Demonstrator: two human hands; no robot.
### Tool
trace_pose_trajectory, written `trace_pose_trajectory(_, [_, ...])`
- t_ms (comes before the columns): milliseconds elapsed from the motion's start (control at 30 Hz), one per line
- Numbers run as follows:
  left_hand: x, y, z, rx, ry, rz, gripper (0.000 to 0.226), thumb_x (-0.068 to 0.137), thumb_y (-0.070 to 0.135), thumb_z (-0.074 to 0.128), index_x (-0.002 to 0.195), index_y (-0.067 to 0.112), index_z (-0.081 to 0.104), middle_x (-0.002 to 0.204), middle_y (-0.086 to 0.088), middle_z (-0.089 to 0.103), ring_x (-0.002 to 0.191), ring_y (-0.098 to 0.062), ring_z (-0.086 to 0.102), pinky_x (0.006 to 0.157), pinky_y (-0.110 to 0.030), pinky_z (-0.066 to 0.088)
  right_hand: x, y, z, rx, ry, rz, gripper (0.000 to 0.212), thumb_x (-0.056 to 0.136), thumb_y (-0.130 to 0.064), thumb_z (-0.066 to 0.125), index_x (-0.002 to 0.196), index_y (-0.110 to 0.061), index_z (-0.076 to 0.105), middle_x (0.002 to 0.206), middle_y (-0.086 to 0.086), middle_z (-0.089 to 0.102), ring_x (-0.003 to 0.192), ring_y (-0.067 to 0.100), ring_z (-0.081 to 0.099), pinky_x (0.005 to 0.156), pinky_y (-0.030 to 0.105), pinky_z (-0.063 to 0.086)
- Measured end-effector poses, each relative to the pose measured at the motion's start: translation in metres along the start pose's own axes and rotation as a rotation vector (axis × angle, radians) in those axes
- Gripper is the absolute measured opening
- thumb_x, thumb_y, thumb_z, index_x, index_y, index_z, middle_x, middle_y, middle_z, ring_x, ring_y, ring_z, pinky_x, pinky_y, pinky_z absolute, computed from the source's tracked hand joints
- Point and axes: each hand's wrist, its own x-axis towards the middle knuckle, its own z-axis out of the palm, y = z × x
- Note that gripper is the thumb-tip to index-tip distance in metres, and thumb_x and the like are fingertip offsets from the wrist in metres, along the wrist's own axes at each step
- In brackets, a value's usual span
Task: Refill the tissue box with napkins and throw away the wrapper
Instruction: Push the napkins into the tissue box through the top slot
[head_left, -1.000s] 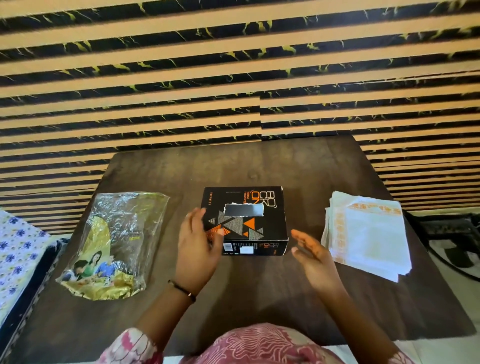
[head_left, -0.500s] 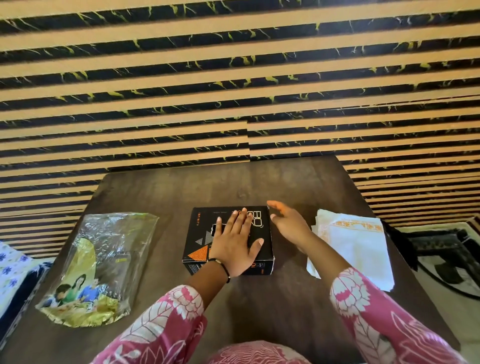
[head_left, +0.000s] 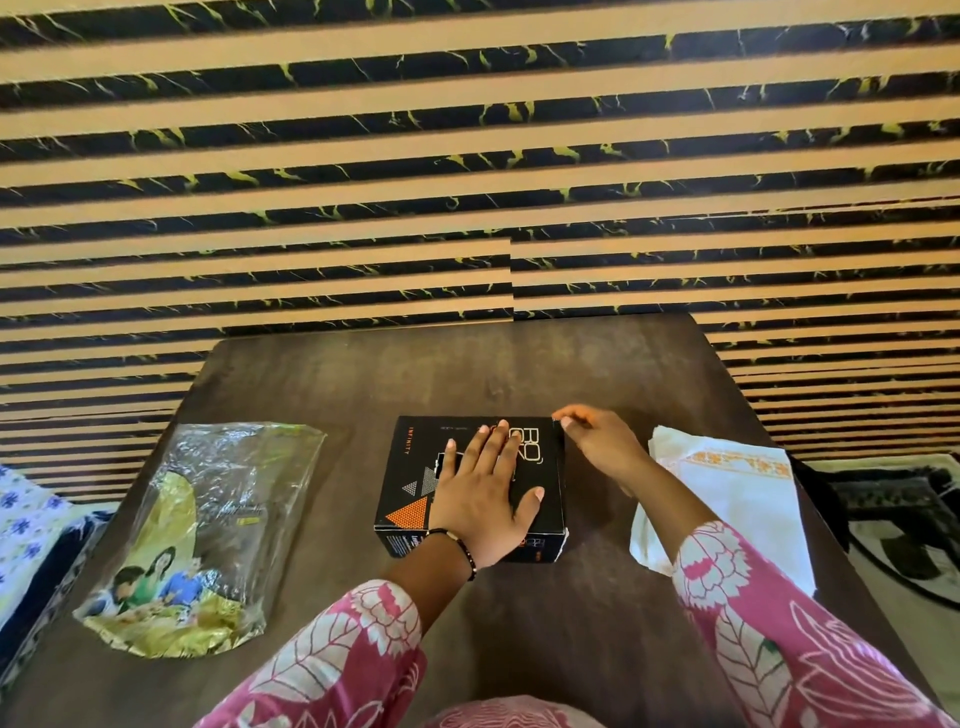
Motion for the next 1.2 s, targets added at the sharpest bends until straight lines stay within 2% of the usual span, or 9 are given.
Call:
trace_pose_trajectory(133, [0.0,0.0,-0.001,-0.006,0.009,0.0,0.068,0.088,0.06,0.014,0.146,0.026,0.005,0.158,0.005,0.004,0.144,-0.014,-0.003,0.116,-0.046,-0.007,0.003,0.004,-0.001,0.028,0.018,0.014,0.021,0.093,-0.026,0.045,0.099,-0.021,0.065,0.092,-0.002,0.063,0.085,0.016,0.054,0.076,0.03,0.04])
trace_pose_trajectory(333, [-0.002,0.001,-0.002,0.013,0.011,-0.012,0.069,0.085,0.062,0.009,0.145,0.028,0.005,0.158,0.007,0.004,0.144,-0.015,-0.004,0.111,-0.048,-0.016,0.001,0.016,-0.011,0.132,0.144,0.172,0.019,0.091,-0.024,0.048,0.087,-0.02,0.066,0.107,0.007,0.066,0.102,0.025,0.057,0.088,0.039,0.045])
trace_pose_trajectory(433, [-0.003,-0.001,-0.002,0.014,0.019,-0.029,0.07,0.085,0.063,0.008,0.145,0.028,0.006,0.158,0.007,0.004,0.144,-0.014,-0.004,0.112,-0.048,-0.015,-0.008,0.018,-0.011,-0.052,0.189,0.107,0.022,0.091,-0.019,0.048,0.1,-0.011,0.066,0.11,0.01,0.064,0.101,0.025,0.057,0.08,0.028,0.039])
trace_pose_trajectory(533, [-0.005,-0.007,-0.002,0.016,0.027,-0.048,0.073,0.082,0.063,0.006,0.145,0.027,0.008,0.157,0.007,0.006,0.144,-0.014,-0.002,0.113,-0.049,-0.01,-0.027,0.024,0.001,-0.176,0.244,-0.062,0.021,0.088,-0.009,0.051,0.103,-0.01,0.066,0.114,0.009,0.061,0.105,0.024,0.056,0.086,0.025,0.04])
trace_pose_trajectory(667, [-0.011,-0.02,-0.004,0.018,0.032,-0.049,0.077,0.078,0.065,0.003,0.145,0.028,0.01,0.157,0.007,0.007,0.144,-0.014,-0.001,0.114,-0.049,-0.008,-0.046,0.039,0.026,-0.217,0.077,-0.083,0.028,0.091,-0.015,0.052,0.118,-0.017,0.059,0.133,0.002,0.055,0.118,0.019,0.052,0.095,0.018,0.036])
trace_pose_trajectory(800, [-0.017,-0.029,-0.008,0.015,0.039,-0.061,0.079,0.077,0.067,0.002,0.146,0.028,0.01,0.157,0.008,0.007,0.144,-0.013,-0.002,0.114,-0.047,-0.009,-0.052,0.049,0.035,-0.223,-0.008,0.138,0.042,0.093,-0.026,0.049,0.134,-0.022,0.041,0.148,0.0,0.038,0.132,0.024,0.042,0.107,0.03,0.033])
trace_pose_trajectory(900, [-0.019,-0.031,-0.009,0.009,0.034,-0.069,0.08,0.076,0.067,0.002,0.146,0.029,0.01,0.157,0.009,0.007,0.144,-0.013,-0.002,0.114,-0.047,-0.01,-0.052,0.05,0.035,-0.233,-0.053,0.153,0.045,0.094,-0.025,0.048,0.137,-0.022,0.037,0.151,0.001,0.033,0.134,0.024,0.038,0.109,0.03,0.03])
trace_pose_trajectory(1033, [-0.019,-0.031,-0.008,0.002,0.036,-0.069,0.08,0.076,0.067,0.003,0.145,0.029,0.01,0.157,0.008,0.007,0.144,-0.014,-0.001,0.115,-0.048,-0.009,-0.051,0.043,0.031,-0.214,-0.072,0.099,0.037,0.094,-0.023,0.047,0.132,-0.023,0.046,0.146,0.001,0.042,0.13,0.023,0.044,0.106,0.027,0.034])
trace_pose_trajectory(1200, [-0.02,-0.03,-0.008,0.01,0.04,-0.066,0.08,0.076,0.066,0.002,0.145,0.028,0.011,0.157,0.007,0.009,0.145,-0.015,0.0,0.115,-0.048,-0.008,-0.057,0.028,0.034,-0.154,-0.152,-0.073,0.034,0.095,-0.005,0.039,0.115,-0.017,0.063,0.128,0.001,0.059,0.117,0.018,0.054,0.089,0.014,0.036])
